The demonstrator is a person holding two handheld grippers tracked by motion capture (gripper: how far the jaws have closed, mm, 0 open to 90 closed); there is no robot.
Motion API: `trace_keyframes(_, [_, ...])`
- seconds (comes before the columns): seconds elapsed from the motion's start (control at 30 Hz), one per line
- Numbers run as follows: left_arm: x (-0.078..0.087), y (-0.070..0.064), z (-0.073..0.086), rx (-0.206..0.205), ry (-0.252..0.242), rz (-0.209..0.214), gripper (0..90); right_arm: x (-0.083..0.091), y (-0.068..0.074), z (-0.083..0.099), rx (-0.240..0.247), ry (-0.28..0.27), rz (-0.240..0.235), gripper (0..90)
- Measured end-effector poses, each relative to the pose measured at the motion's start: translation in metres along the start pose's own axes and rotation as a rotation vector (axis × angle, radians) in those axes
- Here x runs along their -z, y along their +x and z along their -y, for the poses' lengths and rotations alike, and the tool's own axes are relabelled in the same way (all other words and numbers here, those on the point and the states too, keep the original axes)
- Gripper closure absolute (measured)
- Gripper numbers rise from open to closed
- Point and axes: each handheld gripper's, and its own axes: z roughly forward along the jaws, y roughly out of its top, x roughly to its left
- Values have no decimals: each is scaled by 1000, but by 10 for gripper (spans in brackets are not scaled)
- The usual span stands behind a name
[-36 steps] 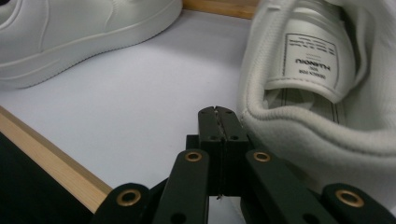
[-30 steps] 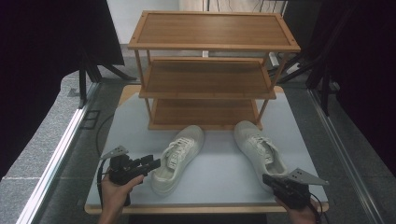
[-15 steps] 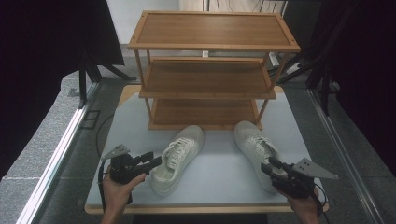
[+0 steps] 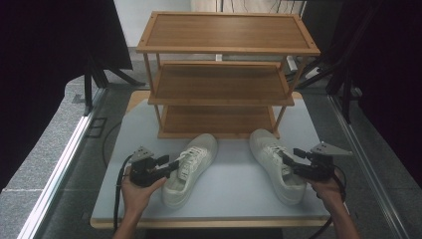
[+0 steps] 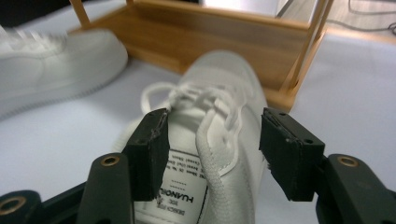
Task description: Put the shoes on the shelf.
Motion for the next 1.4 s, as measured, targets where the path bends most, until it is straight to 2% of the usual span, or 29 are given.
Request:
trace_keyframes(0.03, [0, 0, 0, 0, 0, 0, 508, 0, 0, 0, 0, 0, 0, 422])
trace_keyframes(0.1, [-4, 2, -2, 12, 1, 3, 498, -13, 3, 2, 47, 40, 26, 427])
trace_keyframes(0.13, [-7, 1, -3, 9, 8, 4, 498, -13, 3, 2, 47, 40, 26, 427])
trace_keyframes(0.17, [-10, -5, -5, -25, 34, -15, 525, -24, 1, 4, 70, 52, 40, 442])
trace_keyframes(0.2, [-10, -5, -5, -25, 34, -15, 530, -24, 1, 4, 70, 52, 40, 442])
trace_keyframes(0.23, [-12, -8, -7, -52, 47, -28, 530, -28, -4, 4, 48, 37, 30, 473])
trace_keyframes(0.27, [-12, -8, -7, -52, 47, -28, 530, -28, -4, 4, 48, 37, 30, 473])
trace_keyframes(0.3, [-15, -9, -8, -66, 69, -56, 534, -31, -7, 4, 41, 34, 39, 493])
trace_keyframes(0.33, [-15, -9, -8, -66, 69, -56, 538, -31, -7, 4, 41, 34, 39, 493])
trace_keyframes(0.37, [-22, -9, -8, -76, 98, -66, 543, -34, -10, 4, 25, 35, 53, 499])
trace_keyframes(0.4, [-22, -9, -8, -76, 98, -66, 539, -34, -10, 4, 25, 35, 53, 499])
trace_keyframes(0.43, [-27, -9, -7, -83, 126, -60, 539, -35, -11, 4, 22, 38, 56, 497])
trace_keyframes(0.47, [-35, -9, -5, -96, 134, -63, 522, -35, -12, 5, 12, 36, 55, 503])
trace_keyframes(0.63, [-35, -5, -6, -66, 103, -78, 584, -33, -14, 7, -4, 33, 68, 524])
trace_keyframes(0.73, [-36, -6, -5, -76, 88, -80, 668, -34, -13, 6, 0, 40, 66, 553])
trace_keyframes(0.8, [-36, -7, -5, -91, 83, -92, 727, -35, -13, 5, 4, 67, 75, 634])
trace_keyframes(0.9, [-36, -10, -5, -127, 80, -116, 770, -36, -12, 3, 17, 103, 127, 754])
trace_keyframes(0.93, [-35, -11, -5, -127, 76, -119, 788, -37, -10, 2, 28, 115, 151, 797])
trace_keyframes(0.97, [-35, -11, -5, -127, 76, -119, 792, -37, -10, 2, 28, 115, 151, 797])
trace_keyframes(1.07, [-35, -7, -5, -71, 61, -88, 796, -38, -8, 2, 24, 113, 166, 829])
trace_keyframes(1.17, [-34, -3, -4, -32, 40, -56, 797, -36, -11, 3, -13, 92, 154, 838])
trace_keyframes(1.27, [-32, 0, -3, -3, 25, -13, 795, -33, -13, 5, -56, 63, 133, 839])
trace_keyframes(1.33, [-32, 1, -3, 6, 13, 7, 795, -33, -13, 5, -60, 54, 130, 839])
trace_keyframes(1.4, [-28, 1, -4, 20, -13, 33, 795, -28, -13, 6, -86, 22, 112, 839])
